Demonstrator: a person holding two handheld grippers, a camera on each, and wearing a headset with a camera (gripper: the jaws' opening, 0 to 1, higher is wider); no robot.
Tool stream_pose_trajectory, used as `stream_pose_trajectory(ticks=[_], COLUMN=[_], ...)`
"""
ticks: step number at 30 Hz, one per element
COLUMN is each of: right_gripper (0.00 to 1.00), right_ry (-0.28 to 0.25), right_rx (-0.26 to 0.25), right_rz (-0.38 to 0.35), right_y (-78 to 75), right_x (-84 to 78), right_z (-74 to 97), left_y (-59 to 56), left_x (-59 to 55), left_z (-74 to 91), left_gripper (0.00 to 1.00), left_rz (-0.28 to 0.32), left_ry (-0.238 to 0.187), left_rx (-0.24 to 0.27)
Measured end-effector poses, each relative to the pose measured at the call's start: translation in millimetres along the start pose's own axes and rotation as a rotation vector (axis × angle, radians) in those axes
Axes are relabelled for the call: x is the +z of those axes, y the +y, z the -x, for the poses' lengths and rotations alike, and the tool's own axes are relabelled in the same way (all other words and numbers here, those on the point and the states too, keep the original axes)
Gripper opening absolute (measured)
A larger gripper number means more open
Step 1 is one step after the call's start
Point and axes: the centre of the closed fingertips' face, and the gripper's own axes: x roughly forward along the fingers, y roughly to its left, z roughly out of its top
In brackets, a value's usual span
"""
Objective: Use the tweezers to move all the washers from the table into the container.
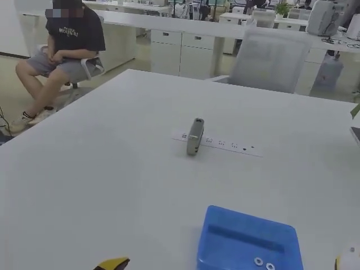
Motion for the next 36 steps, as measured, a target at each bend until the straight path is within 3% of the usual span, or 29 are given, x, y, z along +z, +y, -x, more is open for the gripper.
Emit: stream_pose_trajectory(ticks=[5, 14, 19, 22, 24, 30, 36], right_gripper=[0.03, 0.04, 0.04, 0.04, 0.04, 0.04, 0.03], right_ry=[0.004, 0.048, 0.067, 0.118, 0.099, 0.084, 0.074], right_rx=[0.003, -0.007, 0.006, -0.011, -0.024, -0.019, -0.039], right_rz=[-0.023, 0.054, 0.165, 0.333, 0.401, 0.401, 0.355], right_y=[0.0, 3.3, 11.4, 17.9, 19.2, 22.3, 20.3], right_x=[-4.2, -11.4, -13.6, -22.0, -21.8, -21.2, -20.2], right_z=[-4.0, -10.2, -13.6, -16.1, -19.9, -26.9, -30.2], left_y=[0.9, 2.1, 2.4, 2.3, 2.7, -0.4, -4.1], left_x=[-1.3, -1.9, -1.1, -1.8, -3.3, -7.2, -1.0], left_z=[-0.1, -0.5, -0.6, -0.9, -1.4, -2.8, -2.6], left_gripper=[0.86, 0.85, 0.85, 0.85, 0.85, 0.85, 0.86], left_rz=[-0.005, -0.007, -0.008, -0.012, -0.015, -0.021, -0.015], left_ry=[0.009, 0.012, 0.007, 0.012, 0.021, 0.041, 0.003], left_rx=[0.005, 0.008, 0.009, 0.008, 0.009, -0.001, -0.019])
